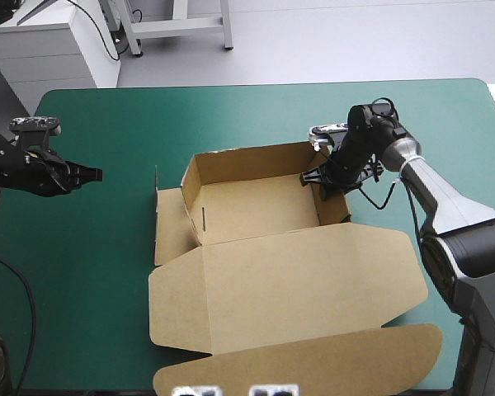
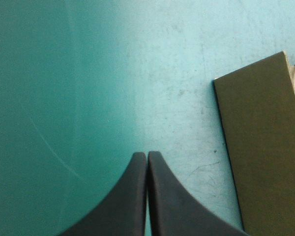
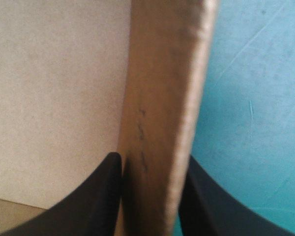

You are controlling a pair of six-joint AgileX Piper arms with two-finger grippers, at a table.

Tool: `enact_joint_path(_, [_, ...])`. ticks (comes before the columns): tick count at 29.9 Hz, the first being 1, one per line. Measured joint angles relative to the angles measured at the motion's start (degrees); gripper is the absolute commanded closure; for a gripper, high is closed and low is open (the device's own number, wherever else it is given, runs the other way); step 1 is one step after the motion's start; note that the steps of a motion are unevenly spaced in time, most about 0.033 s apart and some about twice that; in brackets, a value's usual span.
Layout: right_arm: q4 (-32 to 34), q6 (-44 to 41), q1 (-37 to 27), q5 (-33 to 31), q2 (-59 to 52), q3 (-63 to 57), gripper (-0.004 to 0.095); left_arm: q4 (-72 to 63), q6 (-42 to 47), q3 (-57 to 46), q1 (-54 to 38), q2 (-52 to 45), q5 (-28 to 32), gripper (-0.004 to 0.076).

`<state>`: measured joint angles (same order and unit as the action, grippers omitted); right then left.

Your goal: Fold the box

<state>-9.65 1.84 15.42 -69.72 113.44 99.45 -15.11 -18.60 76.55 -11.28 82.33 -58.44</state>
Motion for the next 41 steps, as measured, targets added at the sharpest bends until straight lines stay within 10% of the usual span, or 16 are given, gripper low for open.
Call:
enact_joint_path(21, [-3.5, 0.6, -7.7, 3.3, -8.5, 2.3, 0.0922, -17.4, 3.6, 0.0, -9.5, 0.0, 4.8, 0.0732])
enact_joint_path(30, [-18.0, 9.0, -20.0, 0.8, -15.4, 2.4, 0.0922, -44.8, -7.8, 0.0, -12.4, 0.0, 4.1, 0.0732])
enact_joint_path(41, [-25.3, 12.7, -20.6, 0.5, -17.2, 2.4, 0.0922, -48.5, -9.9, 0.0, -2.2, 0.0, 2.8, 0.0732])
